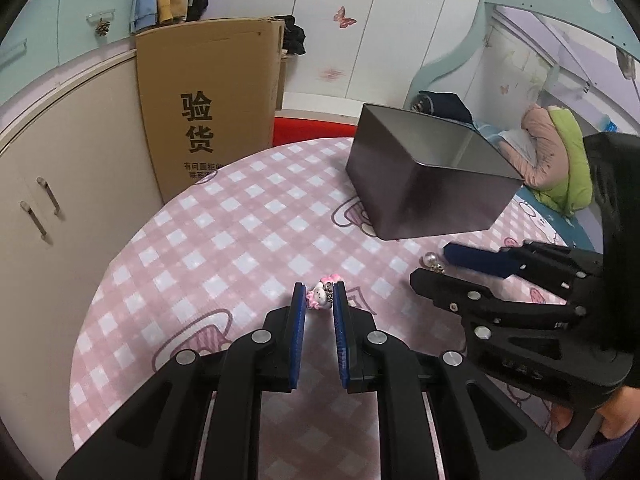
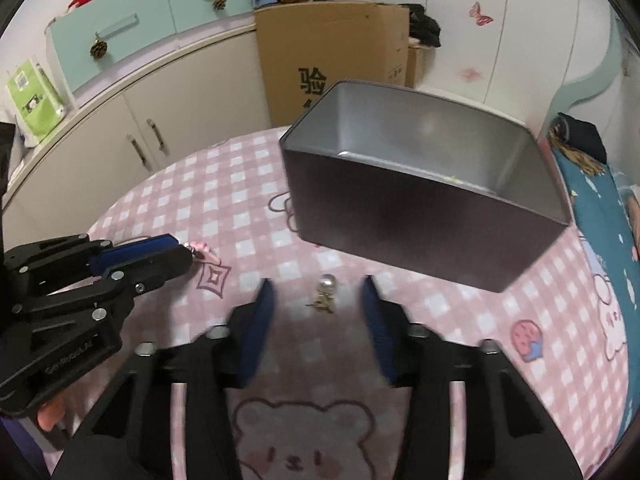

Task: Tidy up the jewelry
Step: 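Grasp the pink charm cluster with the left gripper while the right gripper grasps the pearl earring, then carry the charm cluster and pearl earring into the tin and open both grippers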

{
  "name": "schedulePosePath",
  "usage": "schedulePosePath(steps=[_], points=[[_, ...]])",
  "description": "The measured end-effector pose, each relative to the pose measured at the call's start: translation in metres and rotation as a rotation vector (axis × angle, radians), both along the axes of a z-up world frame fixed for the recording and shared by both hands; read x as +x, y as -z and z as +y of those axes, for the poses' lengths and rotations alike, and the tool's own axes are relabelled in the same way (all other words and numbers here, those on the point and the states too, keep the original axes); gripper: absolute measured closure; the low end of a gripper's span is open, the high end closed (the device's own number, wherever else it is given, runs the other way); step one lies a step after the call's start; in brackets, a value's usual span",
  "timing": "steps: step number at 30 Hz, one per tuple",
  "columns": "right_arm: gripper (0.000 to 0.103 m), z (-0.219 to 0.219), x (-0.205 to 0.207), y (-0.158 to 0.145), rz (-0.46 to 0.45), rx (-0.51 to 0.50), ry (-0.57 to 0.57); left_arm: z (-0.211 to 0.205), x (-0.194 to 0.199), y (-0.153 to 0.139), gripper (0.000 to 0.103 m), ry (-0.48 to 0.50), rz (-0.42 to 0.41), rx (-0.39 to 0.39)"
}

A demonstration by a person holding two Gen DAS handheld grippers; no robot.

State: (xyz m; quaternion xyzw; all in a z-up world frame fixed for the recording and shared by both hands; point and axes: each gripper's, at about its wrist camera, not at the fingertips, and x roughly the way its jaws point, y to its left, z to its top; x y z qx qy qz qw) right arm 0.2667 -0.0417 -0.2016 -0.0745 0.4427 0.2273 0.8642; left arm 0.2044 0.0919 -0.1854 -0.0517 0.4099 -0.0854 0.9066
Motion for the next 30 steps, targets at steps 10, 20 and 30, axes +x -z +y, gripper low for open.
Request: schedulePosePath(steps=[10,20,30], points=[[0.089,-0.010,-0.011,-0.005,-0.005,-0.005,-0.001,-0.003,-0.001,-0.011,0.091,0.032,0.000,-0.042],[0.090,-0.062,-0.023,-0.059,-0.080,0.100,0.055,-0.022,0.001,-0.077,0.091,0.147,-0.110,-0.096],[0.090,-0.101,0.004,-0.104,-0.134,0.203,0.136,-0.066,0.041,-0.126,0.091,0.228,-0.156,-0.115]])
